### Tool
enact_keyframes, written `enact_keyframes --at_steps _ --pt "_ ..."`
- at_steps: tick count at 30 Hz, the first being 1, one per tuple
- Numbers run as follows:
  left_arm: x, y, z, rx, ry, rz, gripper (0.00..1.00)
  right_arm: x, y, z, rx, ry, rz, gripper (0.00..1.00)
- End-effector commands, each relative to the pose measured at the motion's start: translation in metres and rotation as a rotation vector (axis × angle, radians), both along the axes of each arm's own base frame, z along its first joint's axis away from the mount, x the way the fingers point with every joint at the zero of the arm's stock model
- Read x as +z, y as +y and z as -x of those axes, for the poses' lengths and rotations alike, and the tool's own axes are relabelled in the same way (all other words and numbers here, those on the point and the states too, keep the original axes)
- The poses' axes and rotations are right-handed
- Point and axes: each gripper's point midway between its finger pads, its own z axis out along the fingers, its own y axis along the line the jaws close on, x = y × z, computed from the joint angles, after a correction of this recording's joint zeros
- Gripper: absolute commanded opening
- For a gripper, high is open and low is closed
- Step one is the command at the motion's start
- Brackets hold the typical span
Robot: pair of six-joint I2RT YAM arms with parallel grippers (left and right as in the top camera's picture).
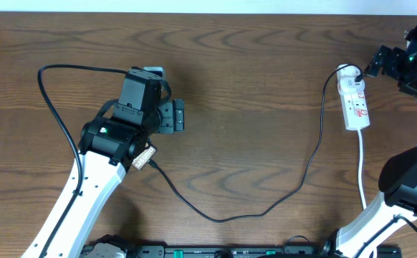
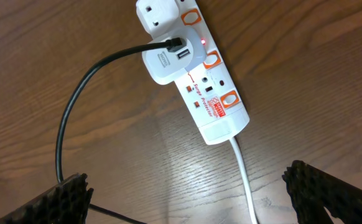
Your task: Plug charger to phone and switch on socket
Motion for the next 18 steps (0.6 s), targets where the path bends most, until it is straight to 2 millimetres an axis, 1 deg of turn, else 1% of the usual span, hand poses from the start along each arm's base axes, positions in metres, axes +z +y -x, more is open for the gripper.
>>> enact_keyframes --at_steps 1,8,14,18 --pt "0.002 0.001 0.001 -0.004 0.004 -0.010 0.90 0.003 -0.002 -0.001 -0.015 -0.006 0.003 0.99" --pt "-0.008 0.004 0.011 -0.004 0.010 -0.013 0.90 0.003 -0.002 -0.001 -0.015 -0.006 0.003 0.99" --pt "-0.015 0.009 0.019 0.001 -0.086 0.016 0.91 0.003 -0.002 -0.001 -0.015 -0.006 0.003 0.99" --pt "-0.019 0.013 0.031 0.002 -0.164 0.045 0.90 0.003 -0.002 -0.001 -0.015 -0.006 0.003 0.99"
